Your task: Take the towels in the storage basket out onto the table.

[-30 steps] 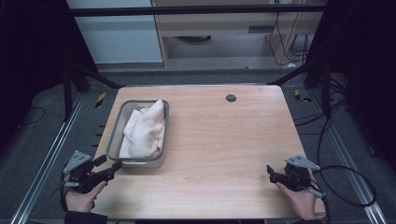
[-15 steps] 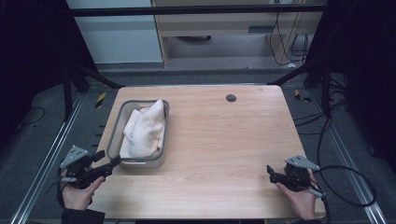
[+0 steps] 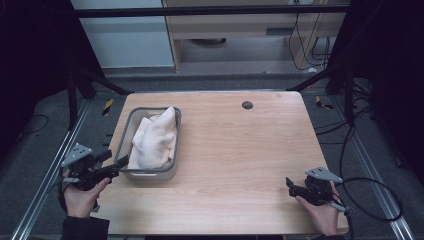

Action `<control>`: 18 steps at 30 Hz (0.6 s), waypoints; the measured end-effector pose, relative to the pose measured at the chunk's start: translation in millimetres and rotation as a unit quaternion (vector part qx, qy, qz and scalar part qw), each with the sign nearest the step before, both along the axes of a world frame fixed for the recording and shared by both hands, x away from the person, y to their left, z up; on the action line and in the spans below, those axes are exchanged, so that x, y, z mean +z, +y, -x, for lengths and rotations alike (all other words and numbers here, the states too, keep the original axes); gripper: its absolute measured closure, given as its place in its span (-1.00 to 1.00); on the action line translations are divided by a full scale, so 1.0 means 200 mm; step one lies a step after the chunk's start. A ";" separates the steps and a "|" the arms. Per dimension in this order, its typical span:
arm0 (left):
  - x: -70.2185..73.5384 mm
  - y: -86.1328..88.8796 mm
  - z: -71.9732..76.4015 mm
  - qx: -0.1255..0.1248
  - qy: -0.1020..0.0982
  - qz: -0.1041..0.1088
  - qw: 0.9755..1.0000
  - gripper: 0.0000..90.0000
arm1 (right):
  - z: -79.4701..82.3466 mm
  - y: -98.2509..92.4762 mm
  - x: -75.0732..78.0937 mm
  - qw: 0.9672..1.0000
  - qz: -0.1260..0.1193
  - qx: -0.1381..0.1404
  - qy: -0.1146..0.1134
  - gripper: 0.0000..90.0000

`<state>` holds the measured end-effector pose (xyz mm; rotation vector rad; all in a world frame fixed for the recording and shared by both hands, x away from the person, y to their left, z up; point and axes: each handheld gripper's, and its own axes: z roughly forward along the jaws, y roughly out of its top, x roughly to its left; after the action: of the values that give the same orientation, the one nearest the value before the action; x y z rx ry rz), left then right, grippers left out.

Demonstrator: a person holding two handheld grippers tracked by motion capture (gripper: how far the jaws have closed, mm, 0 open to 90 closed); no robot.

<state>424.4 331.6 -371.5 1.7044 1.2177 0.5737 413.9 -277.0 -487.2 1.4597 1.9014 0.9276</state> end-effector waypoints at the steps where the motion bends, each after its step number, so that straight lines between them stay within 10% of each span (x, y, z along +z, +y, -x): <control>1: 0.01 0.00 -0.01 -0.001 0.001 0.000 1.000 -0.37 | 0.00 0.00 0.00 1.000 -0.001 -0.001 0.000 -0.61; 18: 0.15 -0.11 -0.14 -0.018 0.020 -0.044 0.999 -0.42 | 0.00 0.00 0.00 1.000 -0.003 0.003 0.002 -0.63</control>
<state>452.0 308.6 -340.6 1.8151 1.2036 0.5814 414.7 -277.2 -487.6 1.4616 1.9082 0.9330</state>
